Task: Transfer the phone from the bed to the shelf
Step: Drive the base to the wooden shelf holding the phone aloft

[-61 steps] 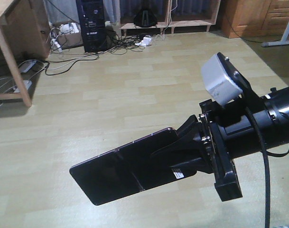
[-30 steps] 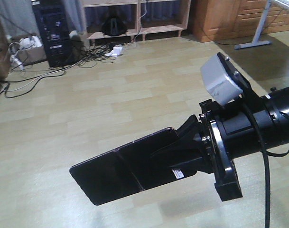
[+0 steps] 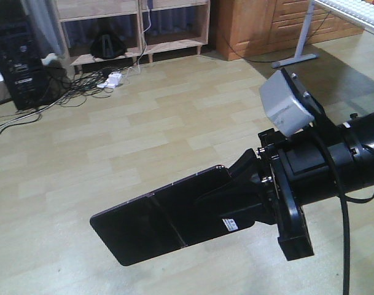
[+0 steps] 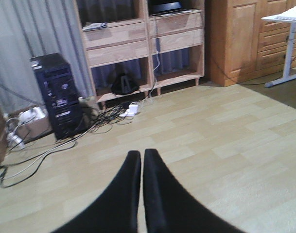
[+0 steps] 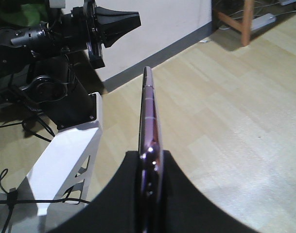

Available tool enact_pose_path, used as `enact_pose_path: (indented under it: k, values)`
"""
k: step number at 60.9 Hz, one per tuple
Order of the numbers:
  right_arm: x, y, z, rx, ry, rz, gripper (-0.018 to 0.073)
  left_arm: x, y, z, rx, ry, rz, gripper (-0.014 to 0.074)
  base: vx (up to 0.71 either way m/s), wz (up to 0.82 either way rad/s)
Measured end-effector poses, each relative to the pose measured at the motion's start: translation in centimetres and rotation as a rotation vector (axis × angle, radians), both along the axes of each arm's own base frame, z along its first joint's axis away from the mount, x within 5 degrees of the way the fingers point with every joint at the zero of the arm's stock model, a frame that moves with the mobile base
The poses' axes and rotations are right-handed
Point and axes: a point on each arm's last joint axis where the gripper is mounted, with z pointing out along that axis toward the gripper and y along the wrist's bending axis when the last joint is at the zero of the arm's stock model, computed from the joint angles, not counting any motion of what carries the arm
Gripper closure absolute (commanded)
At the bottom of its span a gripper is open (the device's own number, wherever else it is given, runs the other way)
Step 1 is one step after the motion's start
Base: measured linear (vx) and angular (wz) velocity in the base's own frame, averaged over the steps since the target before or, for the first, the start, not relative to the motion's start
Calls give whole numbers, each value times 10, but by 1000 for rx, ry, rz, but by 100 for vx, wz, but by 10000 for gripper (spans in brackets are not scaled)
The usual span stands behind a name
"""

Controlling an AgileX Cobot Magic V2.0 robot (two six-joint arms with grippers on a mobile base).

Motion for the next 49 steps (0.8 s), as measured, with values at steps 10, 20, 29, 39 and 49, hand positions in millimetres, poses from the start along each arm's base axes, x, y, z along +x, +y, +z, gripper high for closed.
enact_pose_path:
  k: [10,20,29,39,49]
  values:
    - [0,0,0,0,0,-1,561,0,0,0,0,0,0,595,43,-18]
    - [0,0,0,0,0,-1,561,0,0,0,0,0,0,595,44,-16]
    - [0,0,0,0,0,-1,561,0,0,0,0,0,0,595,45,-19]
    - [0,0,0,0,0,-1,561,0,0,0,0,0,0,595,45,-21]
    - [0,0,0,0,0,-1,561,0,0,0,0,0,0,595,46,-23]
